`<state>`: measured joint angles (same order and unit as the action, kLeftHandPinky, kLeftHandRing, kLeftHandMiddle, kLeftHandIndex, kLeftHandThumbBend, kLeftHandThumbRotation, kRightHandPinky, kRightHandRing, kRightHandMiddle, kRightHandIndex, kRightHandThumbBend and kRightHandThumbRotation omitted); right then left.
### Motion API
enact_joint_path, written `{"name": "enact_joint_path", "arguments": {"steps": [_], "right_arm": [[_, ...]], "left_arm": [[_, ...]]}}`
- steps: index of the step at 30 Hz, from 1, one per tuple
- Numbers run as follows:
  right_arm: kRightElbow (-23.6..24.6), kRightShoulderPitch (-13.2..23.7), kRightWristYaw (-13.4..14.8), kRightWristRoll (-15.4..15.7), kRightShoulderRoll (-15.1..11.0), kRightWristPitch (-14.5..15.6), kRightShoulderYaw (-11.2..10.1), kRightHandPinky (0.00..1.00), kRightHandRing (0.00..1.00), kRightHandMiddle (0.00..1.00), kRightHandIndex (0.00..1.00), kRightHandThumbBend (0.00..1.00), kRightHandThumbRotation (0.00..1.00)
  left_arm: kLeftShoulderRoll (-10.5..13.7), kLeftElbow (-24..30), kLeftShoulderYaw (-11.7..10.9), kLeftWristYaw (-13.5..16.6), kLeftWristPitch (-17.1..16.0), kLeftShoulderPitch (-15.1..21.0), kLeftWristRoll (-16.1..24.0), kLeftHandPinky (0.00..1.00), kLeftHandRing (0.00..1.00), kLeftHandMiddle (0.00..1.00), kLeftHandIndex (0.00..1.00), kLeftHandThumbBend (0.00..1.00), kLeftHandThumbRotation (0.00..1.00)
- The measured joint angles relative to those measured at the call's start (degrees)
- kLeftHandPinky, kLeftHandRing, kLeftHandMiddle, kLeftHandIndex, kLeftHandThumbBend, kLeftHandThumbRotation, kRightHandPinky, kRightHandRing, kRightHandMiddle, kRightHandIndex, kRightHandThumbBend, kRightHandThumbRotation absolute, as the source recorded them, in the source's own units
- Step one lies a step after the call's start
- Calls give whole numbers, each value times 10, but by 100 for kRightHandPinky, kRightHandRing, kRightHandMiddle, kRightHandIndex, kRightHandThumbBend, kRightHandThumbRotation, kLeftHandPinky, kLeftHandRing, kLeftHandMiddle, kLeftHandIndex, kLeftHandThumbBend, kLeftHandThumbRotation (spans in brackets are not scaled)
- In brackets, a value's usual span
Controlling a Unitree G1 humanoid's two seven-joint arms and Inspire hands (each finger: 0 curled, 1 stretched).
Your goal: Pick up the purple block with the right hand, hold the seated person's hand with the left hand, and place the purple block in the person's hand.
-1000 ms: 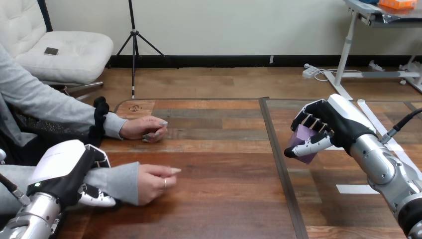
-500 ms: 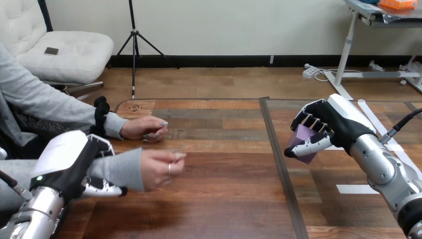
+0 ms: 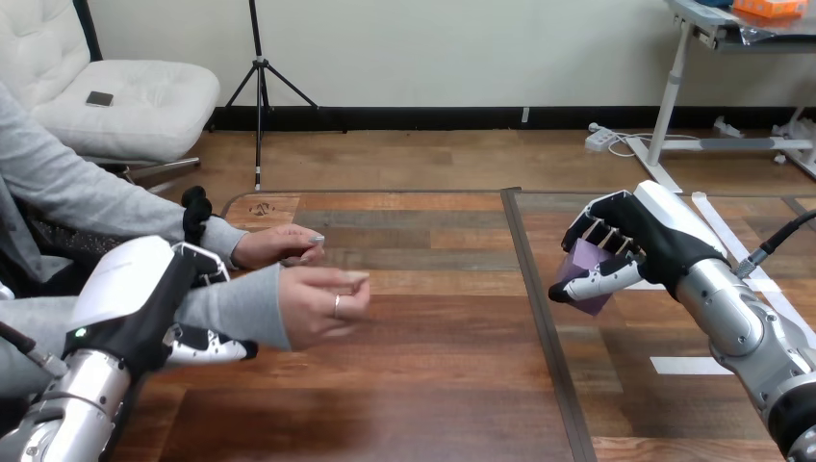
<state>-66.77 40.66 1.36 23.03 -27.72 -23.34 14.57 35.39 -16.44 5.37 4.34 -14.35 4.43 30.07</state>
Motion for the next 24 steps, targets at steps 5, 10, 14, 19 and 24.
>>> {"name": "enact_joint_path", "arguments": {"steps": [5,10,14,19,24], "right_arm": [[0,0,1,-1,2,0,-3,38,42,45,46,78,0],[0,0,1,-2,5,0,-7,37,41,44,46,78,0],[0,0,3,-2,6,0,-10,37,41,44,46,78,0],[0,0,13,-2,8,0,-12,36,40,44,46,78,0],[1,-1,24,-3,11,0,-16,35,40,44,46,78,0]], "left_arm": [[-2,9,0,0,0,0,0,16,21,28,29,54,0],[-5,14,0,1,0,0,1,17,22,28,29,53,0],[-8,19,0,1,2,0,2,16,22,27,29,53,0],[-11,23,0,2,3,0,4,17,22,28,29,54,0],[-16,26,-1,6,3,0,7,17,23,28,29,57,0]]}}
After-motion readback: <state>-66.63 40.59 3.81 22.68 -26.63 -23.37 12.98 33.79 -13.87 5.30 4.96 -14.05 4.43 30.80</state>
